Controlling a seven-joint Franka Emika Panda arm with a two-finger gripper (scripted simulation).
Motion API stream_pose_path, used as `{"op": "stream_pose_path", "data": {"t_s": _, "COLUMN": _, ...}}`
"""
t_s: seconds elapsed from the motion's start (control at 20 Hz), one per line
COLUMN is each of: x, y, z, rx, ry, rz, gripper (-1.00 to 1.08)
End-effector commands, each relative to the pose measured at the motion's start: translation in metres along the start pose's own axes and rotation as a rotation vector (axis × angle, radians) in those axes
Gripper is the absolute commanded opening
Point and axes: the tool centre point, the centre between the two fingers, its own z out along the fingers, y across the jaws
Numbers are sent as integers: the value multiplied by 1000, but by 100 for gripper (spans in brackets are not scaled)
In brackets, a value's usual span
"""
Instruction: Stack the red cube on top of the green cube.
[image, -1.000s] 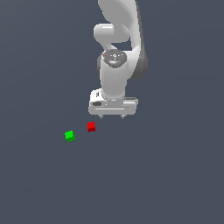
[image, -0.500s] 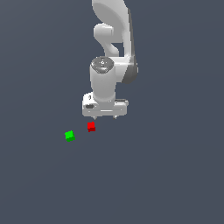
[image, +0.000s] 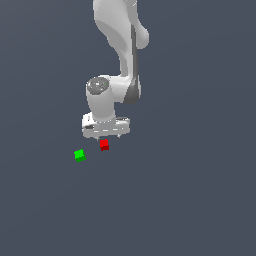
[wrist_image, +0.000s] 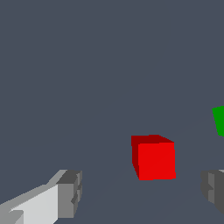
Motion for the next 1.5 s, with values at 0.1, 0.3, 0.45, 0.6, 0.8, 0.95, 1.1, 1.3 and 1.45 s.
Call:
{"op": "stream_pose_path", "data": {"t_s": 0.1, "x": -6, "y": 17, "z": 15, "rx": 4, "ry": 4, "rz": -26, "gripper": 100}}
{"op": "stream_pose_path", "data": {"t_s": 0.3, "x": -8, "y": 26, "z": 23, "rx": 6, "ry": 6, "rz": -38, "gripper": 100}}
{"op": "stream_pose_path", "data": {"t_s": 0.45, "x": -9, "y": 29, "z": 25, "rx": 7, "ry": 6, "rz": -42, "gripper": 100}}
{"op": "stream_pose_path", "data": {"t_s": 0.6, "x": -9, "y": 28, "z": 25, "rx": 7, "ry": 5, "rz": -40, "gripper": 100}}
{"op": "stream_pose_path", "data": {"t_s": 0.8, "x": -9, "y": 28, "z": 33, "rx": 7, "ry": 5, "rz": -40, "gripper": 100}}
{"op": "stream_pose_path", "data": {"t_s": 0.95, "x": -9, "y": 28, "z": 46, "rx": 7, "ry": 5, "rz": -41, "gripper": 100}}
{"op": "stream_pose_path", "data": {"t_s": 1.1, "x": -9, "y": 28, "z": 61, "rx": 7, "ry": 6, "rz": -42, "gripper": 100}}
{"op": "stream_pose_path", "data": {"t_s": 1.3, "x": -8, "y": 29, "z": 73, "rx": 7, "ry": 6, "rz": -43, "gripper": 100}}
{"op": "stream_pose_path", "data": {"t_s": 1.45, "x": -8, "y": 29, "z": 75, "rx": 7, "ry": 6, "rz": -43, "gripper": 100}}
